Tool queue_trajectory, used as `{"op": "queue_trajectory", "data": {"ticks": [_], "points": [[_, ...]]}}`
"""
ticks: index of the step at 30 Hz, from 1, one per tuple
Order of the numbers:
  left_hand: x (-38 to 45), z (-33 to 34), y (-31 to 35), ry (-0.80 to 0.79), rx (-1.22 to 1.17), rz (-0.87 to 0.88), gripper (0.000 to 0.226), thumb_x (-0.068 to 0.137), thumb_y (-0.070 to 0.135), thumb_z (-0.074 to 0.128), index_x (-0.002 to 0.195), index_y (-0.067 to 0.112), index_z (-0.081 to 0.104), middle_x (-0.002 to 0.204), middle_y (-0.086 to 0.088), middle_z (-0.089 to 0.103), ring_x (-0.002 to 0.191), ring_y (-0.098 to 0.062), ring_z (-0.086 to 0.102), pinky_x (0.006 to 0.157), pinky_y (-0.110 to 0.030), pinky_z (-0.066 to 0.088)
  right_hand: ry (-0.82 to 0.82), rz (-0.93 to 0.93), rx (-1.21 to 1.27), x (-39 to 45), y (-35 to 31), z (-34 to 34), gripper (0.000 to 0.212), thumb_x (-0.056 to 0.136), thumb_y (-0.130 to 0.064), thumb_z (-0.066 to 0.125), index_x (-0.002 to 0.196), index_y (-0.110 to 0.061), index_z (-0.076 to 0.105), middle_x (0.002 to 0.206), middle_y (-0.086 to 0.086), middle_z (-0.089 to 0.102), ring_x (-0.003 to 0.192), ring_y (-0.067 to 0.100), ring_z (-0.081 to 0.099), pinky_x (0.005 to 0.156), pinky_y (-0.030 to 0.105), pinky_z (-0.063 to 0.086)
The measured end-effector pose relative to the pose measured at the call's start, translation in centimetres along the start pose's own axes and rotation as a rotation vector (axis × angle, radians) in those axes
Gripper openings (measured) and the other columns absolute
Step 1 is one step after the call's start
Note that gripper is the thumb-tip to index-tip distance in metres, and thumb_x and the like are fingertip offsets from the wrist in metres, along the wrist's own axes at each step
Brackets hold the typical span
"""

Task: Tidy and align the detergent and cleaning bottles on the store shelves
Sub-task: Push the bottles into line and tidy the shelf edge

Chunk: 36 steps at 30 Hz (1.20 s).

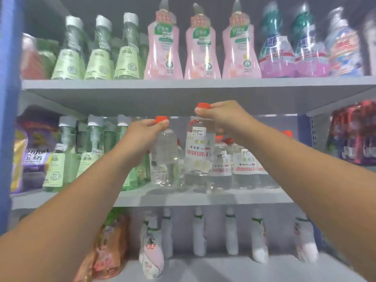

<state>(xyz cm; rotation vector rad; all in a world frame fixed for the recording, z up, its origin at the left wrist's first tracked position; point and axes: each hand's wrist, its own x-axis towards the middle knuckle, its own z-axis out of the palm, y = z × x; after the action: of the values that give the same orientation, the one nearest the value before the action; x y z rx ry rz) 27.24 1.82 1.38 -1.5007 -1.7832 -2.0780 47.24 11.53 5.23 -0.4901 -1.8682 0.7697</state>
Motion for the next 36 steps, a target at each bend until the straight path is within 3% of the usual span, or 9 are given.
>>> {"op": "queue_trajectory", "data": {"ticks": [5, 9, 14, 17, 22, 25, 28, 32, 36], "points": [[2.6, 1.4, -4.0, -0.057, -0.017, -0.032, 0.013, 0.091, 0.041, 0.074, 0.087, 0.029, 0.076, 0.079, 0.022, 0.073, 0.078, 0.002, 0.064, 0.061, -0.021, 0.044, 0.002, 0.06, -0.21, 3.4, 2.7, 3.6, 0.048, 0.089, -0.038, 0.078, 0.116, 0.001, 0.071, 0.109, 0.017, 0.074, 0.087, 0.025, 0.073, 0.082, 0.037, 0.059], [4.0, 2.1, -6.1, -0.066, -0.028, -0.026, 0.016, 0.091, 0.046, 0.073, 0.101, 0.033, 0.076, 0.088, 0.025, 0.065, 0.083, 0.007, 0.056, 0.065, -0.021, 0.041, -0.031, 0.083, -0.394, 5.2, 3.9, 5.0, 0.039, 0.087, -0.042, 0.079, 0.094, -0.006, 0.068, 0.089, 0.008, 0.061, 0.072, 0.021, 0.058, 0.063, 0.03, 0.046], [5.3, 2.7, -6.9, -0.079, 0.026, -0.05, 0.04, 0.089, 0.054, 0.071, 0.12, 0.029, 0.074, 0.103, 0.017, 0.067, 0.086, -0.001, 0.059, 0.08, -0.03, 0.043, -0.096, 0.09, -0.592, 6.2, 4.0, 5.6, 0.04, 0.087, -0.044, 0.078, 0.1, -0.008, 0.068, 0.089, 0.005, 0.064, 0.071, 0.02, 0.059, 0.058, 0.028, 0.044], [5.4, 3.2, -7.6, -0.025, 0.098, 0.033, 0.045, 0.09, 0.057, 0.068, 0.126, 0.029, 0.072, 0.11, 0.017, 0.067, 0.089, -0.003, 0.06, 0.073, -0.024, 0.043, -0.125, 0.082, -0.671, 6.8, 4.0, 5.2, 0.037, 0.088, -0.044, 0.077, 0.102, -0.011, 0.07, 0.085, 0.004, 0.067, 0.071, 0.018, 0.061, 0.058, 0.027, 0.042], [4.3, 3.6, -8.3, -0.015, 0.271, 0.188, 0.035, 0.092, 0.065, 0.059, 0.113, 0.041, 0.073, 0.109, 0.015, 0.07, 0.09, -0.013, 0.067, 0.072, -0.029, 0.049, -0.141, -0.021, -0.842, 7.3, 3.8, 5.3, 0.035, 0.087, -0.045, 0.078, 0.08, -0.013, 0.066, 0.07, 0.001, 0.063, 0.058, 0.017, 0.058, 0.053, 0.025, 0.043], [2.8, 3.2, -9.1, -0.079, 0.331, 0.163, 0.046, 0.087, 0.069, 0.061, 0.127, 0.048, 0.056, 0.11, 0.02, 0.06, 0.093, -0.012, 0.067, 0.076, -0.031, 0.052, -0.161, -0.065, -0.912, 7.5, 3.8, 4.9, 0.039, 0.088, -0.049, 0.075, 0.076, -0.013, 0.066, 0.064, 0.0, 0.061, 0.058, 0.018, 0.058, 0.055, 0.027, 0.043], [1.3, 2.3, -10.8, -0.144, 0.23, 0.094, 0.037, 0.087, 0.058, 0.069, 0.119, 0.051, 0.053, 0.101, 0.032, 0.063, 0.094, 0.007, 0.064, 0.071, -0.021, 0.051, -0.209, -0.121, -0.957, 7.5, 3.8, 4.5, 0.043, 0.09, -0.05, 0.072, 0.087, -0.007, 0.073, 0.069, 0.002, 0.064, 0.064, 0.02, 0.06, 0.06, 0.029, 0.046], [0.3, 1.4, -12.1, -0.247, 0.153, -0.041, 0.041, 0.088, 0.033, 0.074, 0.125, 0.044, 0.06, 0.116, 0.022, 0.07, 0.113, 0.0, 0.064, 0.1, -0.042, 0.053, -0.253, -0.18, -0.992, 7.9, 3.4, 3.6, 0.042, 0.09, -0.058, 0.068, 0.09, -0.016, 0.076, 0.072, -0.005, 0.067, 0.063, 0.012, 0.059, 0.045, 0.021, 0.039], [-0.2, 1.2, -11.9, -0.257, 0.144, -0.043, 0.04, 0.085, 0.031, 0.076, 0.117, 0.047, 0.059, 0.115, 0.024, 0.065, 0.103, 0.013, 0.058, 0.079, -0.025, 0.053, -0.232, -0.181, -0.907, 8.7, 3.7, 2.6, 0.042, 0.089, -0.059, 0.07, 0.087, -0.018, 0.078, 0.08, -0.006, 0.07, 0.073, 0.012, 0.063, 0.055, 0.025, 0.04]]}}
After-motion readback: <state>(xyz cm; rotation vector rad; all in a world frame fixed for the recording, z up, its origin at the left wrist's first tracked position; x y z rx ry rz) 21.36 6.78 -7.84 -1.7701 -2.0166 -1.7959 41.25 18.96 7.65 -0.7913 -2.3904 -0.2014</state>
